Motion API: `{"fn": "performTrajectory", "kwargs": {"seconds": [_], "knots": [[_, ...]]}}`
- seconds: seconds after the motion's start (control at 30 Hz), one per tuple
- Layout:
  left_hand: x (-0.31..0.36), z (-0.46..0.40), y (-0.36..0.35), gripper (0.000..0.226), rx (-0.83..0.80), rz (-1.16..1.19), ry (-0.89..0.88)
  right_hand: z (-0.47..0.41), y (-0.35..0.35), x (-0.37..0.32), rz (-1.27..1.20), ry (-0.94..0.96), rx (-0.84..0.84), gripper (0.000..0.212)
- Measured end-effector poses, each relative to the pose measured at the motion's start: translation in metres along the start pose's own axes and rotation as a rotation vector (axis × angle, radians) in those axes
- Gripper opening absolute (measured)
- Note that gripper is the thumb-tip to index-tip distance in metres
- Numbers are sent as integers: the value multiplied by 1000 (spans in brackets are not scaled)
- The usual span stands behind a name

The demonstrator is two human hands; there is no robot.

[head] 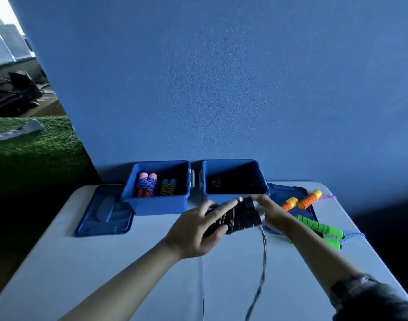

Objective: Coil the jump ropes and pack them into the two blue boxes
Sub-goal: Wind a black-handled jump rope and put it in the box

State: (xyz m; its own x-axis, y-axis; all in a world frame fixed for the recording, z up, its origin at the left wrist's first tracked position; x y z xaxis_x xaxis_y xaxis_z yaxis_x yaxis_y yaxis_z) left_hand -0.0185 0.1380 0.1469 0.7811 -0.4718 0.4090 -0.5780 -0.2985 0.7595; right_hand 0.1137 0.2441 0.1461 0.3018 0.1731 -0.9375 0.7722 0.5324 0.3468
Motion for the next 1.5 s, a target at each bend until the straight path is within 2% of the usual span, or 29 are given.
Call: {"fn": "performTrajectory", "kwargs": {"seconds": [0.03,0.1,0.17,0.37,0.47,0.63,0.7,0.8,0.9,1.07,1.2,1.33,1.43,1.5], "knots": [[-1,-2,2,50,36,16,34,6,-7,8,-59,-54,20,63],[-4,-4,4,42,105,53,97,10,-30,24,-84,-76,-46,44],[-14,-4,5,37,183,51,187,10,-43,39,-77,-116,11,29],[-68,-10,20,33,404,98,517,25,-88,54,-44,-181,-51,34],[-92,-8,22,39,391,63,652,28,-92,53,11,-192,9,28],[-107,-2,21,31,365,-142,767,36,-90,36,419,-12,3,28],[-105,0,16,29,301,-260,731,39,-89,23,497,36,-19,27],[-100,6,-3,37,122,-377,586,36,-74,-1,662,109,-15,24],[-87,11,-17,34,19,-349,403,32,-55,-15,779,184,-44,20],[-61,24,-33,32,-114,-224,94,16,-28,-6,809,253,-167,17],[-36,28,-33,30,-157,-139,-19,5,-13,7,707,230,-212,9],[-19,28,-34,30,-161,-93,-61,3,-12,8,602,238,-266,6],[-13,27,-32,37,-149,-13,-22,6,-5,11,348,155,-210,14],[-12,25,-28,40,-109,74,71,9,-5,16,237,78,-219,17]]}}
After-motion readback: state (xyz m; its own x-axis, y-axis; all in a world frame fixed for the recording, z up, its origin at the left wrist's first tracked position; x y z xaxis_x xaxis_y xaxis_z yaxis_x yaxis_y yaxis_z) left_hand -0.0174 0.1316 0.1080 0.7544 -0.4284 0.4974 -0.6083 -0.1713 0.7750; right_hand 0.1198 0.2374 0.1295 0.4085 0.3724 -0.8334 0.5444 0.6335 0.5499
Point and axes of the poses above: each hand's wrist, its own z-axis away from the middle knuckle, its own y-axis out of the back of the hand, x = y × z, the point moved 7 cm from there along -z, towards the middle knuckle, and after that the axes turned 5 degrees about y, right-handed, at the moved point
